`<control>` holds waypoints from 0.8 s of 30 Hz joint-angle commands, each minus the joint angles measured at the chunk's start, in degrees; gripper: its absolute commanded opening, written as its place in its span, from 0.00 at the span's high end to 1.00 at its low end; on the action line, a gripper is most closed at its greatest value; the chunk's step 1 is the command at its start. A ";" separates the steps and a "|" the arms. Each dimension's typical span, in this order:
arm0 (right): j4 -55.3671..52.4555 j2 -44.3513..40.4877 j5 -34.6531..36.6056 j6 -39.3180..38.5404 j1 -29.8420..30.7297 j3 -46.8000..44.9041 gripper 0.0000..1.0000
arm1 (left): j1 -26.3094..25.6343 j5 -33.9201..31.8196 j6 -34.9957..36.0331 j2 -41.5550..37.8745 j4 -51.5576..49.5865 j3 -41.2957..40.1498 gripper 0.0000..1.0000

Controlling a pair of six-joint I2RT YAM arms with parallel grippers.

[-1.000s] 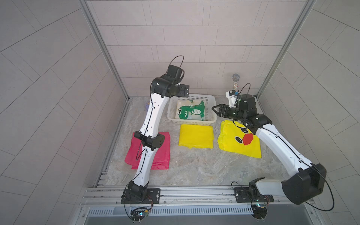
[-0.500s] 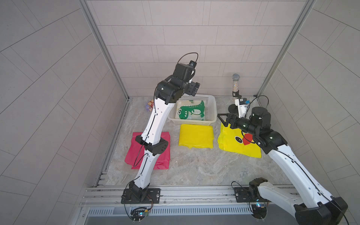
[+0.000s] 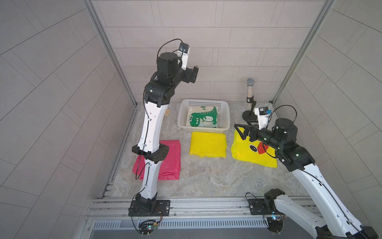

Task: Put the folded raincoat in the basket
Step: Move the raincoat to the center of the board.

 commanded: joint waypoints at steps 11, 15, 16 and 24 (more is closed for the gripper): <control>3.20 2.04 6.64 0.67 9.40 -4.50 0.00 | 0.78 -14.19 -4.00 -75.96 47.43 -107.90 0.00; 1.28 4.55 14.30 1.40 18.61 -4.41 0.00 | 0.94 -20.26 -14.38 -85.63 41.98 -122.26 0.00; 1.16 5.12 15.97 1.98 20.88 -4.72 0.00 | 0.94 -20.23 -16.69 -85.54 39.16 -123.00 0.00; 3.72 15.06 24.62 14.50 33.42 -7.65 0.02 | 0.94 -23.07 -32.56 -86.02 21.26 -127.48 0.00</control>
